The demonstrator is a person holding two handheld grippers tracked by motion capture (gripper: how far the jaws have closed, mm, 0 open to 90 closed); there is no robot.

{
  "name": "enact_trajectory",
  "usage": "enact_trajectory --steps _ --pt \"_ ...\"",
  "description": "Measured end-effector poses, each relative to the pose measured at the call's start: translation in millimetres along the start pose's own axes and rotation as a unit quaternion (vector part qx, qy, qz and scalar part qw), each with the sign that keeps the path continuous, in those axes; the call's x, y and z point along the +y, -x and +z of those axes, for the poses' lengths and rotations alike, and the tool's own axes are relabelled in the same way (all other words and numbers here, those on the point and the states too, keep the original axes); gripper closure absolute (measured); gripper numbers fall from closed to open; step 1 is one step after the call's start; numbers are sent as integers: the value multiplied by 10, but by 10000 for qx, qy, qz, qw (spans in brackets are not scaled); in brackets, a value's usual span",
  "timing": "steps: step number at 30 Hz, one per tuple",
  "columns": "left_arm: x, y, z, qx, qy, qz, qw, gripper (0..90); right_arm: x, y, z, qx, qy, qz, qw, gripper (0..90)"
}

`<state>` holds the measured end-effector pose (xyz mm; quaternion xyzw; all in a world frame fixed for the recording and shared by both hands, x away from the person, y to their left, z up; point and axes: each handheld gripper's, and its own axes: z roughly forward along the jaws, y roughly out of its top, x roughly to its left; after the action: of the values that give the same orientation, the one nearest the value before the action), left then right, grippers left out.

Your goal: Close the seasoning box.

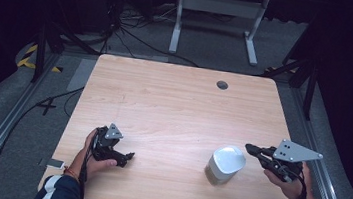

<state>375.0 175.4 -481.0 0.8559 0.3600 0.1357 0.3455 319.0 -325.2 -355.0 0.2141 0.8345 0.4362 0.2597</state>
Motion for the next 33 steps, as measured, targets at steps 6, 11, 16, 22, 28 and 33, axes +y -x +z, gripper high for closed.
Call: enact_trajectory --steps 6,11,16,22,28,33 --pt "0 0 0 1 0 -1 10000 1 -106 46 -94 -198 -54 78 9998 896" --pt "0 2 1 -5 5 -19 10000 0 -233 107 -169 -363 -161 145 9991 895" --pt "1 1 3 -25 3 -11 10000 0 -368 171 -212 -502 -228 248 9982 884" --pt "3 -3 4 -13 11 14 10000 1 -509 186 -213 -558 -361 287 9974 787" --pt "4 -4 5 -31 3 15 10000 1 -701 175 -199 -613 -522 424 9958 640" --pt "8 -8 1 -73 -40 32 10000 1 -923 175 -186 -602 -771 666 9930 517"
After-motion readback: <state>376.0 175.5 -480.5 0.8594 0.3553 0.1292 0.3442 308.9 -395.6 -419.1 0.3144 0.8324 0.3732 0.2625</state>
